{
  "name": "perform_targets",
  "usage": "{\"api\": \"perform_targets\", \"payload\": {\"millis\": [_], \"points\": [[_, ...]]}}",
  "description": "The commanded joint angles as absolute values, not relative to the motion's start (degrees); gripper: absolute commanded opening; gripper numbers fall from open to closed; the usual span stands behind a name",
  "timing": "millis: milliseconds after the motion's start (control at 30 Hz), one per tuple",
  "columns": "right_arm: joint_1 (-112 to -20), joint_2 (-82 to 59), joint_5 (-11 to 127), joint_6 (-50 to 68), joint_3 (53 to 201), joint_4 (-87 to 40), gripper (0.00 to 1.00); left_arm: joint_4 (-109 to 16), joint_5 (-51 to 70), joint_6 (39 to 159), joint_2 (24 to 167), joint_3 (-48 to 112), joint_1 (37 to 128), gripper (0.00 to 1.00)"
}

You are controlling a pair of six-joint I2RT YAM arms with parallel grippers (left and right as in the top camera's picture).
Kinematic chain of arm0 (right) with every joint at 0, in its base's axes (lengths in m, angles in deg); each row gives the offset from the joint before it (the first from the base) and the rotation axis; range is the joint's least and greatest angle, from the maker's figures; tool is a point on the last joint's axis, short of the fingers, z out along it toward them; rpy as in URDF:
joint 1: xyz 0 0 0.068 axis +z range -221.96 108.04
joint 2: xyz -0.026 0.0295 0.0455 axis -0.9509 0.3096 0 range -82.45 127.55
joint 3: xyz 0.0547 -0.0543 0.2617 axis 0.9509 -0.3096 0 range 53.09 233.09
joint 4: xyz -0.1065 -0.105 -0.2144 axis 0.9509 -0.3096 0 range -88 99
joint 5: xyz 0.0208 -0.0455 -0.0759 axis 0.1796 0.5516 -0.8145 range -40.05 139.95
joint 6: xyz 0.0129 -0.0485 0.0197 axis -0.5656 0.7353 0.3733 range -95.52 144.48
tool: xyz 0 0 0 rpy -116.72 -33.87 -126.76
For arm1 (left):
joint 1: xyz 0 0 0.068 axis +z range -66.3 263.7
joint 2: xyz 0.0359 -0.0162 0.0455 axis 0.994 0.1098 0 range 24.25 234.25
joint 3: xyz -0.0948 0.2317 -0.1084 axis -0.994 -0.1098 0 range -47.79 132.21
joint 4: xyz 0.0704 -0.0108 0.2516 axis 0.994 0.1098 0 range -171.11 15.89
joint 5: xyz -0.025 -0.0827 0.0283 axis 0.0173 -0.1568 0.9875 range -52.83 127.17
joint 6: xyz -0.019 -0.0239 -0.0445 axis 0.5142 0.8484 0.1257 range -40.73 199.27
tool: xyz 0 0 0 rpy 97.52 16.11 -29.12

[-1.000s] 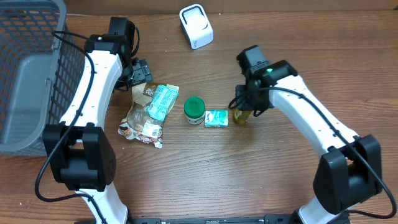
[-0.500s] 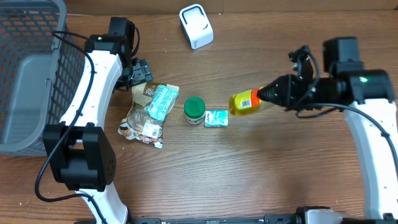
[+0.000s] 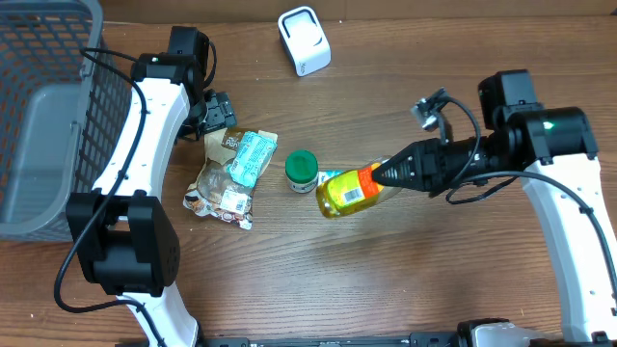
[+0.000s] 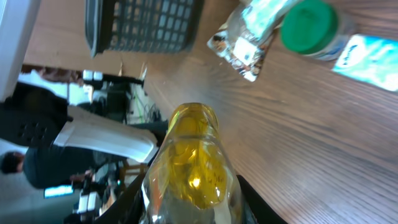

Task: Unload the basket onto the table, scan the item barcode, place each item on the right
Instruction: 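Lift the Vim bottle and tilt it sideways with the right gripper, then carry the Vim bottle with the right gripper to the white scanner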

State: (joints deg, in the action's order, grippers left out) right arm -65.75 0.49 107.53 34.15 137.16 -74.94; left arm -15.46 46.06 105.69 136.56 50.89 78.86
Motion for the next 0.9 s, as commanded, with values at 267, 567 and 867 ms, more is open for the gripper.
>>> {"api": "perform_targets", "payload": {"millis": [267,567,867], "points": [[-60.92,0.25,114.61,35.22,138.23,-75.64,0.21,-15.35,46.73,104.99,136.73,51.57,78.9,0.99],[-60.35,0.23,114.53,35.29,138.23,-78.74,0.17,-15.35,46.73,104.99,136.73,51.57,78.9,1.0],[-60.35,0.23,114.22,35.31,138.23,-77.87,0.16,-15.35,46.73,105.01,136.73,51.57,78.9,0.99]]}}
